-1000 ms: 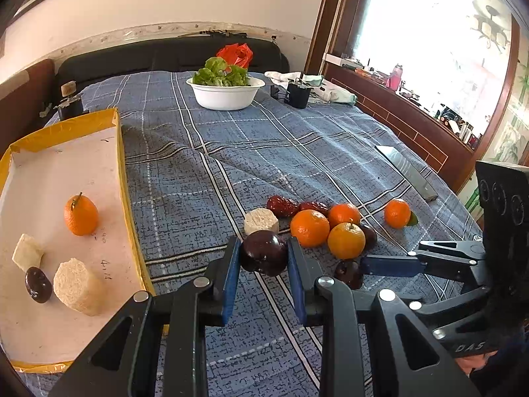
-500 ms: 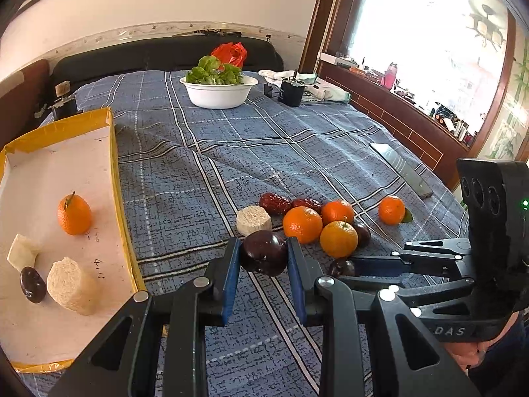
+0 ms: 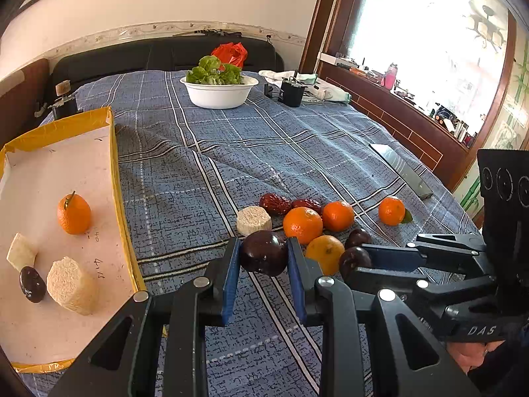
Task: Organize fruits
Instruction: 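Grasp a dark plum with the right tool while the left tool holds its plum, then carry both held dark plums over the yellow-rimmed tray with both tools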
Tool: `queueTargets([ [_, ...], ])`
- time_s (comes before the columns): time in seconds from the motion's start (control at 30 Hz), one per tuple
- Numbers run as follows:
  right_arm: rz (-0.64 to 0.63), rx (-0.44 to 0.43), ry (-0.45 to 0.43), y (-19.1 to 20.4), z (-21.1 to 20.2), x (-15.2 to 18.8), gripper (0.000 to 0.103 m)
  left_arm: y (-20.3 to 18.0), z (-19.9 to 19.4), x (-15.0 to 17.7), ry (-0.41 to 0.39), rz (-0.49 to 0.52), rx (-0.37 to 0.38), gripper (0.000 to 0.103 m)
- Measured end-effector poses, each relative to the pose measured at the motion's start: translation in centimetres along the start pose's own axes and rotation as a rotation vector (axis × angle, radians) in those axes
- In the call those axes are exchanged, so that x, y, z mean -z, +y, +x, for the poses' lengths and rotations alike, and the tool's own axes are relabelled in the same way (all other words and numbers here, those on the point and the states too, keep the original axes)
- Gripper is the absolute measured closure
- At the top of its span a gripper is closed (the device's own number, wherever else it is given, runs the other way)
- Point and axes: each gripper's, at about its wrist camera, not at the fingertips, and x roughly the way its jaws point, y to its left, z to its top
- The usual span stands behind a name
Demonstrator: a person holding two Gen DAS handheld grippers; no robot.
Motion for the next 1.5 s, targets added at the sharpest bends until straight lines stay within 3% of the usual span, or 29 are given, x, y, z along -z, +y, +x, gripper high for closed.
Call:
queueTargets([
  [0.63, 0.063, -0.008, -0.012, -0.9, -0.3, -0.1, 0.071, 0.1, -0.8, -0.1, -0.037, 0.004, -0.024, 0.076],
  [0.87, 0.128, -0.032, 0.0, -1.0, -0.6, -0.7, 0.071, 1.6, -2.6, -0.3, -0.076, -0.047, -0.019, 0.076],
  [1.03, 0.082, -0.052, 0.008, 1.6, -0.2, -1.8, 0.071, 4.6, -5.3, 0.3, -0.12, -0.105, -0.054, 0.076],
  [1.33, -0.051, -0.132, 0.052, 8.8, 2.9, -4.1, 0.071, 13.7, -10.4, 2.7, -0.175, -0.293, -0.204, 0.076],
  [1.5, -0.133, -0.169, 0.082, 13.0, 5.6, -4.8, 0.07, 17.3, -11.5, 4.3, -0.158, -0.376, -0.266, 0.076],
])
